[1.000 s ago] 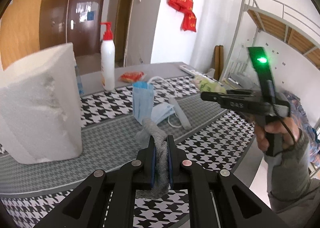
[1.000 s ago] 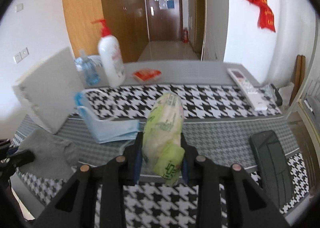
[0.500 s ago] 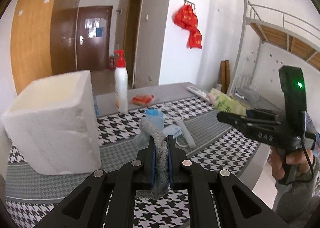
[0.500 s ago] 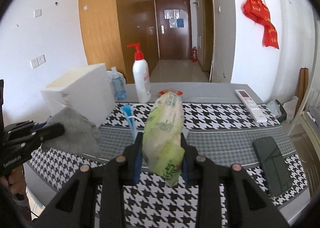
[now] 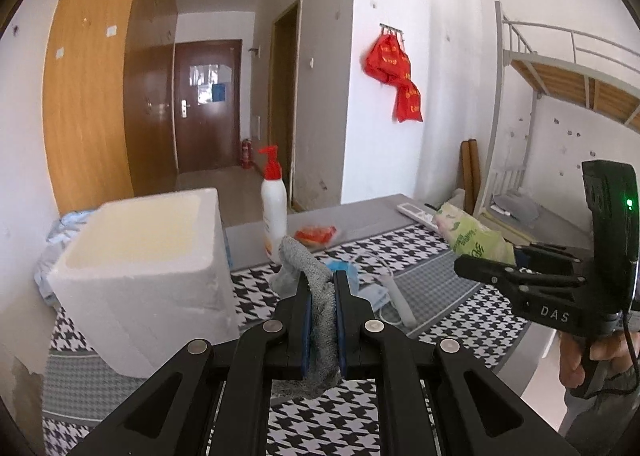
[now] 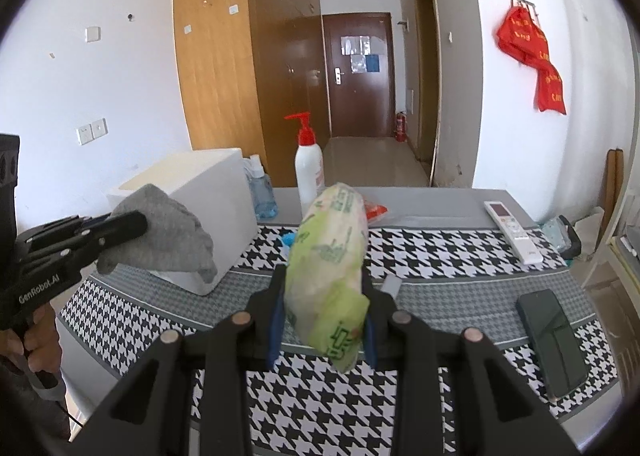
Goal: Organize soft objects
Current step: 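Lift and carry the sock and bread bag with both tools toward the foam box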
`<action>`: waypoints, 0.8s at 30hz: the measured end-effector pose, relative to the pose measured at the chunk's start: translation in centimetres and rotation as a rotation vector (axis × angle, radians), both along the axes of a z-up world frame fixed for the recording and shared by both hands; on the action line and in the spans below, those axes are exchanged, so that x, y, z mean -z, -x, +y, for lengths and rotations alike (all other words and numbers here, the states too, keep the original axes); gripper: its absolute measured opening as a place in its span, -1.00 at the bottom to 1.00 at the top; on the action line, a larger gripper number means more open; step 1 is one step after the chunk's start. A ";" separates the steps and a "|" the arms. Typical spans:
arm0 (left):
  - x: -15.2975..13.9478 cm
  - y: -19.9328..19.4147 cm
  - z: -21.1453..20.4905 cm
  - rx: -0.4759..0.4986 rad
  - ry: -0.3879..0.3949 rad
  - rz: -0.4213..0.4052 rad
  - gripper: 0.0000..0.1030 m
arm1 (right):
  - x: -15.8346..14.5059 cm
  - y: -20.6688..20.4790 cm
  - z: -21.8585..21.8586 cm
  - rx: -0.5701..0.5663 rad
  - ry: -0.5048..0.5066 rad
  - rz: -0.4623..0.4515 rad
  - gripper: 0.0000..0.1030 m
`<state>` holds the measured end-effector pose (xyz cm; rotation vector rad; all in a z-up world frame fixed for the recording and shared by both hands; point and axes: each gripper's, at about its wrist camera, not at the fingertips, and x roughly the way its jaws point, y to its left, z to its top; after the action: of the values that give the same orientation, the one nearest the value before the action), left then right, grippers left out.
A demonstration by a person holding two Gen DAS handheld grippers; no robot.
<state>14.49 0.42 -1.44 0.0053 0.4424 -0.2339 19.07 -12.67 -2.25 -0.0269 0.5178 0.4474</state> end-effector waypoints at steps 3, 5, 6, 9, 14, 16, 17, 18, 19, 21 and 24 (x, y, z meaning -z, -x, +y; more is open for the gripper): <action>-0.4 0.0 0.2 -0.007 -0.001 -0.017 -0.80 | -0.5 0.2 0.3 -0.006 -0.007 -0.016 -0.30; -0.7 0.0 0.3 -0.013 -0.006 -0.029 -0.80 | -0.8 0.3 0.5 -0.014 -0.011 -0.024 -0.30; -0.8 0.0 0.3 -0.018 -0.009 -0.033 -0.80 | -0.9 0.3 0.6 -0.019 -0.015 -0.027 -0.30; -1.1 0.0 0.6 -0.029 -0.011 -0.051 -0.80 | -1.1 0.3 0.8 -0.021 -0.019 -0.034 -0.30; -1.5 0.3 0.8 -0.038 -0.017 -0.068 -0.80 | -1.5 0.3 1.2 -0.030 -0.019 -0.048 -0.30; -1.8 0.3 1.0 -0.041 -0.016 -0.073 -0.80 | -1.7 0.3 1.3 -0.034 -0.019 -0.054 -0.30; -2.0 0.3 1.1 -0.045 -0.017 -0.079 -0.80 | -1.8 0.4 1.4 -0.036 -0.020 -0.056 -0.30; -2.1 0.3 1.2 -0.048 -0.018 -0.083 -0.80 | -1.8 0.3 1.4 -0.037 -0.019 -0.057 -0.30; -2.2 0.3 1.2 -0.049 -0.018 -0.088 -0.80 | -1.9 0.3 1.5 -0.038 -0.017 -0.059 -0.30; -2.6 0.3 1.4 -0.055 -0.022 -0.098 -0.80 | -2.0 0.2 1.6 -0.039 -0.018 -0.062 -0.30; -3.1 0.3 1.6 -0.062 -0.026 -0.110 -0.80 | -2.2 0.0 1.9 -0.046 -0.021 -0.069 -0.30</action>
<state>14.17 2.04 1.65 0.0292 0.3355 -0.1659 19.03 -10.79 -0.03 -0.0341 0.4452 0.4947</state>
